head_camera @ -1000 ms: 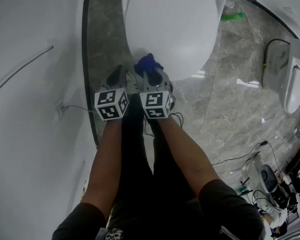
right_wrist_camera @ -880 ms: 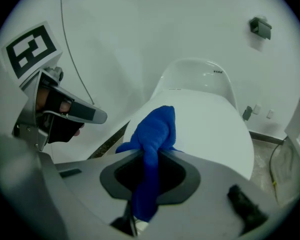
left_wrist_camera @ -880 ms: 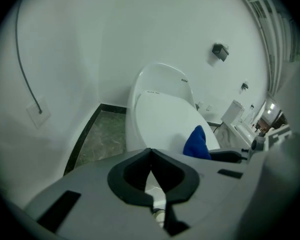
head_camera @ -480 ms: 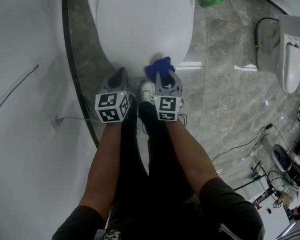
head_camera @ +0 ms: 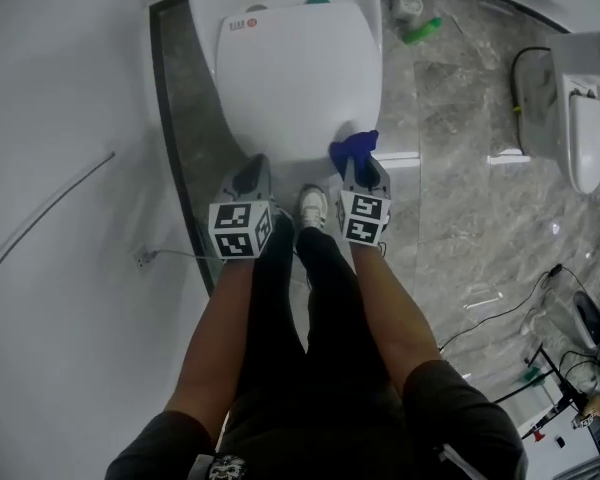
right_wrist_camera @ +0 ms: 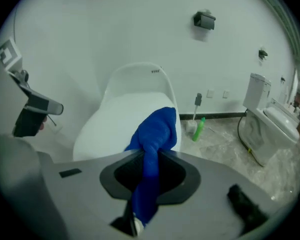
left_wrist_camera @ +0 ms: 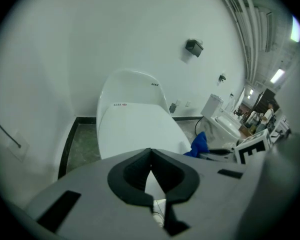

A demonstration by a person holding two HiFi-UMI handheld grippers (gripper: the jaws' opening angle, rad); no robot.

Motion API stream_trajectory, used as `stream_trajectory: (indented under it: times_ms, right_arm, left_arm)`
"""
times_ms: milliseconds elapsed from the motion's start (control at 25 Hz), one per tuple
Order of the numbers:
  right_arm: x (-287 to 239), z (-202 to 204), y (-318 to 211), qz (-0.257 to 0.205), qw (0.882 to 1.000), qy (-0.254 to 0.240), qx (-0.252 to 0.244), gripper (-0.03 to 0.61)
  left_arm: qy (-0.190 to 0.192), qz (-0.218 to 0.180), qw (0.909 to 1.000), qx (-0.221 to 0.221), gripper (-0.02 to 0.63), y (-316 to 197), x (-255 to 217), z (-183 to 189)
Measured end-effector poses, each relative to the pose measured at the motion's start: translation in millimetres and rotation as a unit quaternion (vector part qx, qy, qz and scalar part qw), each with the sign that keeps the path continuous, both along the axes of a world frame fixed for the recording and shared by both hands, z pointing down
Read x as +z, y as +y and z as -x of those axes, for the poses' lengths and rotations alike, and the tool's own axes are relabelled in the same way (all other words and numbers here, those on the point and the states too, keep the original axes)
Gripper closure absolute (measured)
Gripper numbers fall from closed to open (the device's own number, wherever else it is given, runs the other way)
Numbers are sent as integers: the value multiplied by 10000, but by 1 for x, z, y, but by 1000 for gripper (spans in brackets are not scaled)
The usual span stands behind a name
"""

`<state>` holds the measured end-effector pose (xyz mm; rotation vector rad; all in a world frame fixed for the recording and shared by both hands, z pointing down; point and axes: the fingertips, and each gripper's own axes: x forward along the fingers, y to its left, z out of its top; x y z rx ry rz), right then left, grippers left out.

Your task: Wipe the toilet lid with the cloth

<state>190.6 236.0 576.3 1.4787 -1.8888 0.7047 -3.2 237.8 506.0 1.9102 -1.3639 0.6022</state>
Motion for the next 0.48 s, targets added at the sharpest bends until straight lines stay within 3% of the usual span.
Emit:
stream_trajectory:
  times_ms: [120, 280, 480]
  right_arm:
    - [-79, 21, -31, -696, 9961, -326, -432, 515]
    - [-215, 36, -35, -1539, 9800, -558, -1128, 515]
    - [-324, 51, -40, -1994, 9689, -627, -1325, 515]
  left_arm:
    - [-19, -303, 9995, 26, 603, -16, -45, 14]
    - [41, -853, 9963, -98, 603, -14, -145, 12]
    - [-34, -1715, 9850, -200, 601, -30, -264, 11]
